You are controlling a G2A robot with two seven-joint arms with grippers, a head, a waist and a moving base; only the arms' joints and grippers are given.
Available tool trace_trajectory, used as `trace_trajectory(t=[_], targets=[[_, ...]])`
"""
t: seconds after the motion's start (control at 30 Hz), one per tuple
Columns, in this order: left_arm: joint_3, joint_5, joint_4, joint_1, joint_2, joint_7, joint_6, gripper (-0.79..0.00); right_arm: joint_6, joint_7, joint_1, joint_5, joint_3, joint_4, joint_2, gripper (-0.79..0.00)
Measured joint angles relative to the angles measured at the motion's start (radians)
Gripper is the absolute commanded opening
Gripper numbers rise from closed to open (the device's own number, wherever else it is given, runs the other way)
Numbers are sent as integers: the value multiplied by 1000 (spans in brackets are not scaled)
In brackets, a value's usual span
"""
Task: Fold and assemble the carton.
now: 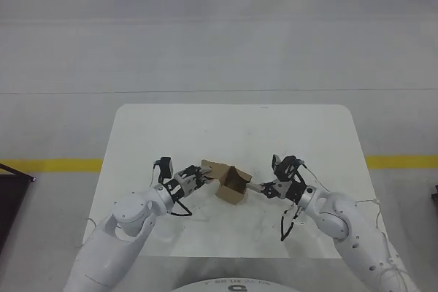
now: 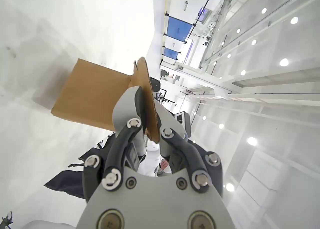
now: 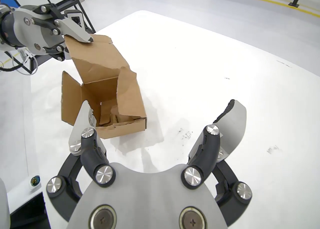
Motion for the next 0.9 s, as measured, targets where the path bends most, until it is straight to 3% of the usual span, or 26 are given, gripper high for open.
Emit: trace_trajectory(t=[0.33, 0.67, 0.9], targets=[[1, 4, -1, -1, 0, 1, -1, -785, 17, -13, -3, 14, 3, -2, -2, 0], [44, 196, -71, 14, 2, 131, 67, -785, -16, -214, -22, -249, -13, -36, -1, 0], [80, 269, -95, 34, 1, 182, 113, -785, 10, -191, 3, -357, -60, -32, -9, 0]])
